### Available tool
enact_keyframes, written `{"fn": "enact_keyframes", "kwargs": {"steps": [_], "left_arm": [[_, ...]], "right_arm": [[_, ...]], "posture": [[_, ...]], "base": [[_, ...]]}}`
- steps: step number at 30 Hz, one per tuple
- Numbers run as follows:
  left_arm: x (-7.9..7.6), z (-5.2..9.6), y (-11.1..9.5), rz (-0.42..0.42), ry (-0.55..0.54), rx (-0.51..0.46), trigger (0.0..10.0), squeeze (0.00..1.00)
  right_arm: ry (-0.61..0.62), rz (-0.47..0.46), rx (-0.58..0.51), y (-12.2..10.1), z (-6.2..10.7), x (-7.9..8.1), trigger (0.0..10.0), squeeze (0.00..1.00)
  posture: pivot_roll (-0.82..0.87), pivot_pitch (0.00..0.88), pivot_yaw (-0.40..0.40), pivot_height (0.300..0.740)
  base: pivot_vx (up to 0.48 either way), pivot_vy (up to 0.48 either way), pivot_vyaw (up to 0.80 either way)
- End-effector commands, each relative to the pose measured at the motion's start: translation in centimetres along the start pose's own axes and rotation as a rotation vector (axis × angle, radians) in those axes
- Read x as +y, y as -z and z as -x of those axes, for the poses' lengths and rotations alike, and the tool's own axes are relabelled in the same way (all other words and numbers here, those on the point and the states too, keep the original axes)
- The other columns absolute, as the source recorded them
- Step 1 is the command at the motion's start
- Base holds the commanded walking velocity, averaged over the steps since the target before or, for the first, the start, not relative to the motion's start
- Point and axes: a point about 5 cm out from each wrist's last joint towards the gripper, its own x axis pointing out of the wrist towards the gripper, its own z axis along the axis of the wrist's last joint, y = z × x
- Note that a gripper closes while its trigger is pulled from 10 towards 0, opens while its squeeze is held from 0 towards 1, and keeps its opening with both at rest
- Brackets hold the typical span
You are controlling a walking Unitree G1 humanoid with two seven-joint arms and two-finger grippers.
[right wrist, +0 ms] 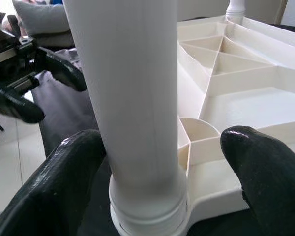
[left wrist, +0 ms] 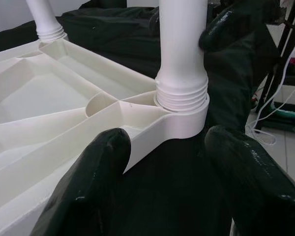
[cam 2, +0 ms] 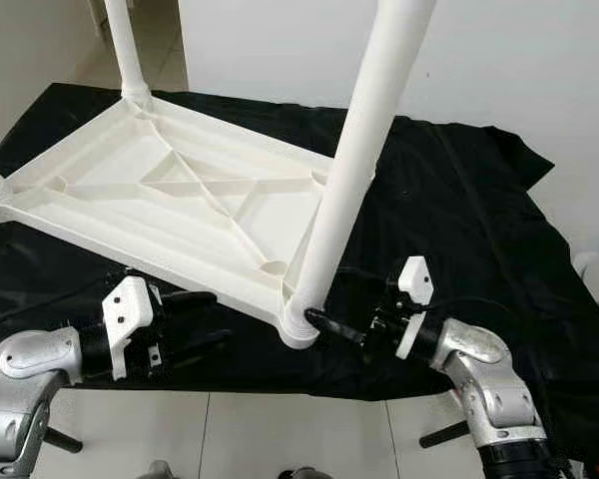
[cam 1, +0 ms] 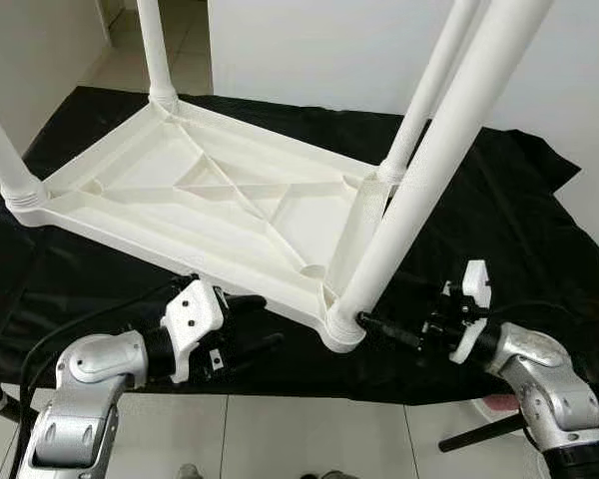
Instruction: Building children table
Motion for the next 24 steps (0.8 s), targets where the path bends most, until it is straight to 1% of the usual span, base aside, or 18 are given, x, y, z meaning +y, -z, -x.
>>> {"fn": "enact_keyframes", "kwargs": {"steps": [1, 3, 4, 7, 9, 10, 12, 14, 16, 19, 21, 22, 24], "left_arm": [[-0.1, -0.5, -0.4, -0.004, -0.112, 0.001, 10.0, 0.0], [-1.0, -1.3, -0.8, 0.018, -0.069, -0.017, 10.0, 0.0], [-1.4, -1.6, -1.0, 0.033, -0.058, -0.03, 10.0, 0.0], [-1.5, -2.0, -1.2, 0.038, -0.062, -0.047, 10.0, 0.0], [-1.7, -2.7, -1.4, 0.067, -0.079, -0.073, 10.0, 0.0], [-1.7, -2.7, -1.4, 0.067, -0.079, -0.073, 10.0, 0.0], [-1.7, -3.5, -1.4, 0.091, -0.106, -0.09, 10.0, 0.0], [-1.7, -3.5, -1.4, 0.091, -0.106, -0.09, 10.0, 0.0], [-1.5, -4.3, -1.4, 0.106, -0.15, -0.11, 10.0, 0.0], [-1.0, -5.2, -1.2, 0.127, -0.191, -0.131, 10.0, 0.0], [-1.0, -5.2, -1.2, 0.127, -0.191, -0.131, 10.0, 0.0], [-0.7, -5.6, -1.2, 0.141, -0.199, -0.138, 10.0, 0.0], [-0.3, -6.1, -1.4, 0.133, -0.213, -0.158, 10.0, 0.0]], "right_arm": [[0.006, 0.017, 0.013, 0.4, -0.5, 0.1, 10.0, 0.0], [-0.022, 0.012, 0.008, 0.8, -1.4, 0.7, 10.0, 0.0], [-0.018, 0.02, 0.005, 0.9, -1.9, 0.6, 10.0, 0.0], [0.004, 0.034, -0.002, 1.0, -2.3, 0.4, 10.0, 0.0], [0.071, 0.048, -0.027, 0.9, -3.1, -0.3, 10.0, 0.0], [0.071, 0.048, -0.027, 0.9, -3.1, -0.3, 10.0, 0.0], [0.151, 0.046, -0.046, 0.8, -3.4, -1.1, 10.0, 0.0], [0.151, 0.046, -0.046, 0.8, -3.4, -1.1, 10.0, 0.0], [0.229, 0.046, -0.064, 0.8, -3.1, -1.9, 10.0, 0.0], [0.318, 0.051, -0.08, 0.6, -2.2, -3.0, 10.0, 0.0], [0.318, 0.051, -0.08, 0.6, -2.2, -3.0, 10.0, 0.0], [0.339, 0.052, -0.079, 0.6, -1.9, -3.4, 10.0, 0.0], [0.378, 0.058, -0.076, 0.5, -1.3, -4.2, 10.0, 0.0]], "posture": [[0.02, 0.053, -0.087, 0.74], [0.02, 0.053, -0.088, 0.74], [0.02, 0.052, -0.089, 0.74], [0.02, 0.052, -0.089, 0.74], [0.02, 0.05, -0.094, 0.74], [0.02, 0.05, -0.094, 0.74], [0.01, 0.048, -0.096, 0.74], [0.01, 0.048, -0.096, 0.74], [0.01, 0.047, -0.096, 0.74], [0.0, 0.046, -0.09, 0.74], [0.0, 0.046, -0.09, 0.74], [-0.01, 0.048, -0.088, 0.74], [-0.01, 0.049, -0.081, 0.74]], "base": [[0.0, 0.0, 0.0], [0.0, 0.0, 0.0], [0.0, 0.0, 0.0], [0.0, 0.0, 0.0], [0.0, 0.0, 0.0], [0.0, 0.0, 0.0], [0.0, 0.0, 0.0], [0.0, 0.0, 0.0], [0.0, 0.0, 0.0], [0.0, 0.0, 0.0], [0.0, 0.0, 0.0], [0.0, 0.0, 0.0], [0.0, 0.0, 0.0]]}}
